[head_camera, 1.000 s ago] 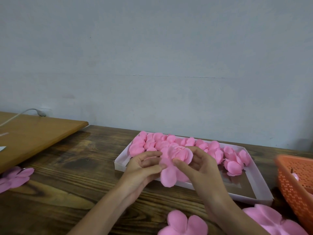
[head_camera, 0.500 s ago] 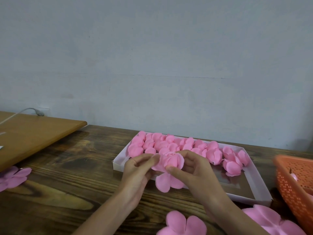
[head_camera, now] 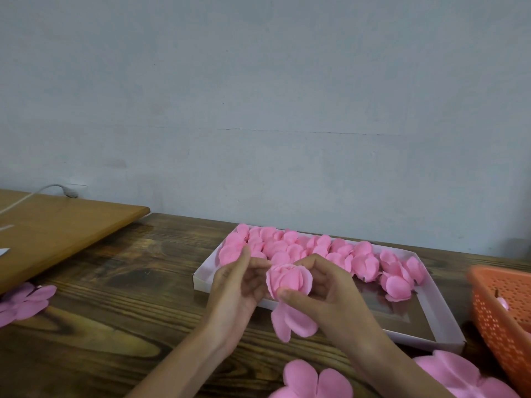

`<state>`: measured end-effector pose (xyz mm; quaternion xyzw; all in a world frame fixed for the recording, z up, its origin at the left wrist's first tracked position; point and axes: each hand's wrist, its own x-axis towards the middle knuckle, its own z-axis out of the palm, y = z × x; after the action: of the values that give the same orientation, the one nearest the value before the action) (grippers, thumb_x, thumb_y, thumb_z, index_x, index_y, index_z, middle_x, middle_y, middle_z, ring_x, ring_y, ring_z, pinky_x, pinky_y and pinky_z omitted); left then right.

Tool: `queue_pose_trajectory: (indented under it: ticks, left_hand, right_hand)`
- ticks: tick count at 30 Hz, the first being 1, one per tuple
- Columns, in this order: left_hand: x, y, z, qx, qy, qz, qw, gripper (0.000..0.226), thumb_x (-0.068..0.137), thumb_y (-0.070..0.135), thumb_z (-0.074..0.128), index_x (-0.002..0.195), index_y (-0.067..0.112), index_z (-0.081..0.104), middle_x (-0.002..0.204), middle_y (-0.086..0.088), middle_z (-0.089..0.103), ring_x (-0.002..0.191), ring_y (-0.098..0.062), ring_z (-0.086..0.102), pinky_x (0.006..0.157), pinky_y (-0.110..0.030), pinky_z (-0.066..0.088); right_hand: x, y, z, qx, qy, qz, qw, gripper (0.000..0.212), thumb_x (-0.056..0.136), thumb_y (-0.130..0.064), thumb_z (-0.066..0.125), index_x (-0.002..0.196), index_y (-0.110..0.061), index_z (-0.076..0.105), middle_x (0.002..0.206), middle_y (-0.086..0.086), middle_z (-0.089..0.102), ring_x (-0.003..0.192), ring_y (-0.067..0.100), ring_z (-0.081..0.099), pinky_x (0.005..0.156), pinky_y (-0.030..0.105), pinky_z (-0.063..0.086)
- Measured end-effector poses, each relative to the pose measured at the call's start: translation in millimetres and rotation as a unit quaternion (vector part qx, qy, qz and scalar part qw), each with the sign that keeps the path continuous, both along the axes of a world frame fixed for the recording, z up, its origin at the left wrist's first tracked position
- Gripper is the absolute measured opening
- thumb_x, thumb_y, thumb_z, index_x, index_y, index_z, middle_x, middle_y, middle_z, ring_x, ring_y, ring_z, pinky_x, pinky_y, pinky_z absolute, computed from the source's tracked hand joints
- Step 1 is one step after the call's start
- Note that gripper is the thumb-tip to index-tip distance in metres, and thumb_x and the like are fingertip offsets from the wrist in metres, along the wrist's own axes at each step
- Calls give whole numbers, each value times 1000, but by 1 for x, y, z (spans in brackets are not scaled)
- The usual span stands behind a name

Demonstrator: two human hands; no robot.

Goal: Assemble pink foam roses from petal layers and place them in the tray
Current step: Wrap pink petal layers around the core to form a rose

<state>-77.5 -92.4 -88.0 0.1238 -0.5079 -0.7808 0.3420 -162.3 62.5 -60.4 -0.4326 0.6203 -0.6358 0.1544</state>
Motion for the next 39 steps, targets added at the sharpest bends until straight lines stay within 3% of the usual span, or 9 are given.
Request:
queue_pose_trajectory:
  ticks: [5, 13, 17, 20, 22, 25, 31, 35, 39]
  left_hand:
    - [-3, 11, -9, 46, -20, -26, 998, 47, 95, 54, 63, 94, 9, 74, 91, -18, 68, 84, -30, 71, 69, -39, 61]
    - [-8, 27, -17, 86, -7, -70, 994, 71, 97, 64, 45, 107, 2, 75, 100, -26, 74, 90, -34, 75, 68, -37, 61]
    - [-7, 30, -16, 133, -11, -94, 987, 65, 98, 67, 46, 80, 12, 76, 93, -18, 70, 85, -27, 72, 73, -36, 60]
    - [-8, 30, -17, 150, -45, -95, 983, 58, 97, 63, 54, 88, 7, 68, 105, -25, 68, 85, -32, 72, 71, -36, 62]
    - [-8, 30, -16, 145, -65, -88, 983, 53, 97, 57, 58, 90, 6, 68, 96, -24, 70, 75, -30, 72, 63, -33, 60]
    - [-8, 29, -17, 157, -57, -87, 982, 51, 97, 51, 61, 62, 14, 61, 65, -10, 65, 53, -22, 65, 48, -27, 52]
    - [-5, 13, -9, 260, -20, -80, 962, 57, 100, 48, 57, 58, 10, 66, 61, -13, 65, 51, -28, 66, 49, -31, 56]
    - [-8, 4, -12, 263, -27, -36, 964, 56, 102, 46, 51, 64, 6, 59, 58, -12, 54, 40, -23, 51, 40, -24, 44]
    - [-7, 7, -16, 271, -36, -56, 960, 57, 101, 52, 54, 61, 12, 58, 56, -7, 48, 40, -21, 48, 41, -24, 44]
  right_hand:
    - [10, -5, -7, 26, 15, 13, 999, 23, 80, -5, 82, 85, -24, 69, 93, 3, 77, 88, 22, 75, 77, 38, 63]
    - [21, -9, -20, 49, 81, -51, 994, 38, 70, -12, 89, 93, -27, 63, 95, -15, 75, 83, 9, 74, 69, 30, 63]
    - [22, -10, -27, 51, 267, -142, 952, 40, 64, -28, 85, 79, -40, 50, 97, -23, 71, 84, 7, 62, 69, 26, 53]
    - [23, -9, -29, 47, 404, -185, 895, 55, 62, -26, 88, 97, -53, 55, 93, -18, 49, 86, 10, 51, 63, 27, 54]
    - [22, -9, -29, 56, 460, -201, 863, 45, 60, -27, 88, 91, -39, 58, 87, -10, 39, 80, 12, 44, 54, 26, 46]
    - [20, -9, -27, 64, 501, -189, 842, 29, 63, -36, 87, 70, -28, 60, 82, -10, 42, 78, 13, 44, 56, 25, 40]
    - [10, 0, -13, 107, 554, 10, 826, 23, 77, -53, 74, 93, -39, 69, 105, -10, 46, 101, 12, 46, 79, 31, 44]
    - [14, 1, -16, 132, 596, -21, 792, 28, 65, -37, 76, 91, -38, 67, 115, -5, 49, 106, 19, 50, 75, 33, 42]
    - [23, -6, -20, 69, 601, -68, 793, 11, 73, -27, 74, 74, -37, 72, 97, -5, 57, 95, 22, 60, 73, 31, 41]
